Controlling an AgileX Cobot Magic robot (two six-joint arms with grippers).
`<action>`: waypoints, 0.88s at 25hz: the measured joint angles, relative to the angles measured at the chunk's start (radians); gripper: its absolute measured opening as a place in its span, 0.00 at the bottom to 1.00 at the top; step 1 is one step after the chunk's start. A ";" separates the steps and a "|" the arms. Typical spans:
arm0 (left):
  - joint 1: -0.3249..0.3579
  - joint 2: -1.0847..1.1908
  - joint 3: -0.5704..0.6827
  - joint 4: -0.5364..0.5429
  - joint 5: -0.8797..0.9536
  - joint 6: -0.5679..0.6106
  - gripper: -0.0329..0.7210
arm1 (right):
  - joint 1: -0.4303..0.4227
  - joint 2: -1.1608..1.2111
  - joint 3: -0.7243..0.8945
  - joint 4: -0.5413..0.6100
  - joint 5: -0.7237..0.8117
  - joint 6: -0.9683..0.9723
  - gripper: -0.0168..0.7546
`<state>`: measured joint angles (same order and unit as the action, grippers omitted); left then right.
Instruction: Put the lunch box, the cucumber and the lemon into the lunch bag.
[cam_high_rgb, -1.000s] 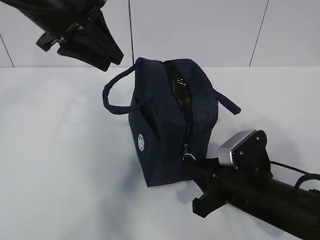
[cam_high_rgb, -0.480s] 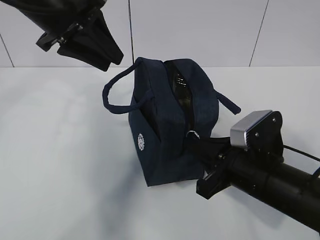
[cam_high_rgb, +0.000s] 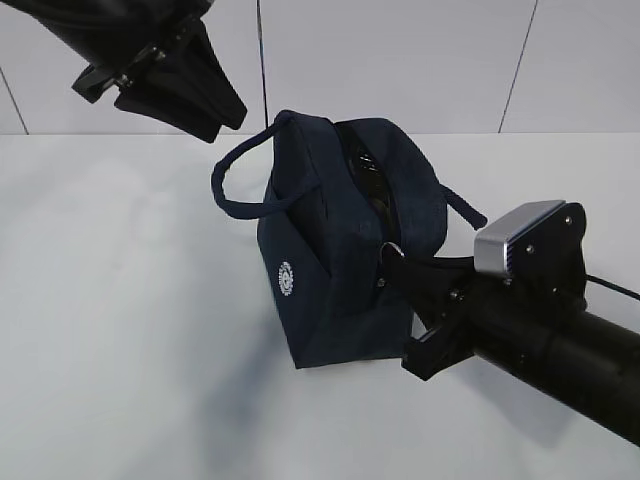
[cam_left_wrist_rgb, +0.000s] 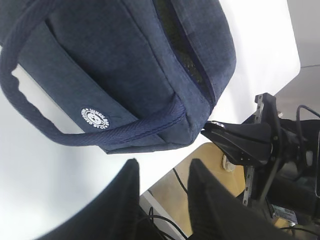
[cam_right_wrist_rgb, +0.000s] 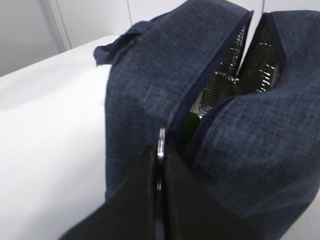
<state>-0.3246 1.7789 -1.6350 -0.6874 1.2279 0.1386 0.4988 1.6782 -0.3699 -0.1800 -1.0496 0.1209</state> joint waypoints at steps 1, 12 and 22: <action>0.000 0.000 0.000 0.000 0.000 0.000 0.36 | 0.000 -0.002 0.000 0.010 0.012 -0.002 0.02; 0.000 0.000 0.000 0.000 0.000 0.000 0.36 | 0.000 -0.002 -0.063 0.020 0.068 -0.023 0.02; 0.000 0.000 0.000 0.046 0.000 0.000 0.36 | 0.000 -0.068 -0.080 0.022 0.113 -0.025 0.02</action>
<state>-0.3246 1.7789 -1.6350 -0.6410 1.2279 0.1386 0.4988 1.6102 -0.4498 -0.1585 -0.9367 0.0959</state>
